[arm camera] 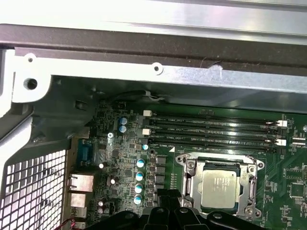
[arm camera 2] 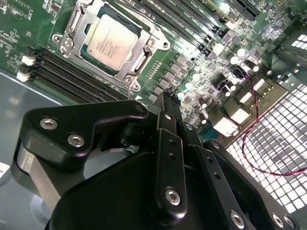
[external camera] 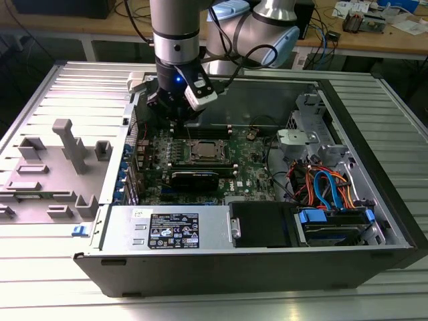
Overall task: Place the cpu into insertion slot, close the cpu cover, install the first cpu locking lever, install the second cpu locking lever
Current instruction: 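Install the first cpu locking lever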
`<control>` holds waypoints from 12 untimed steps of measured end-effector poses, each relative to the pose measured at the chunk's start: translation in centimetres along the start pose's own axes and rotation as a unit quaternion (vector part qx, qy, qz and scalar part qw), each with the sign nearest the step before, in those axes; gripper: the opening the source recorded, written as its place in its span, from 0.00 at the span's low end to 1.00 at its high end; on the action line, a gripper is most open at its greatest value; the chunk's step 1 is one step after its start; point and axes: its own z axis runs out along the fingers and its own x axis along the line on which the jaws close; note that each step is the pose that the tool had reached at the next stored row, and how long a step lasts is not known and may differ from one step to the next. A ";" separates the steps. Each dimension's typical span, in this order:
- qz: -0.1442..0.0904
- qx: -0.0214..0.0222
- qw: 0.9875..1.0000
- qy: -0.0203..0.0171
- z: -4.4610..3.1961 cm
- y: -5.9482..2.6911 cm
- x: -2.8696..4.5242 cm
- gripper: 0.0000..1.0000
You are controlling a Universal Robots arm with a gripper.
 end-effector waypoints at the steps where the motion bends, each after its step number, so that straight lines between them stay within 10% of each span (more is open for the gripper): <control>1: 0.000 0.000 1.000 0.000 0.00 0.01 0.00 0.11; 12: 0.000 0.000 1.000 0.000 0.01 0.14 0.00 0.11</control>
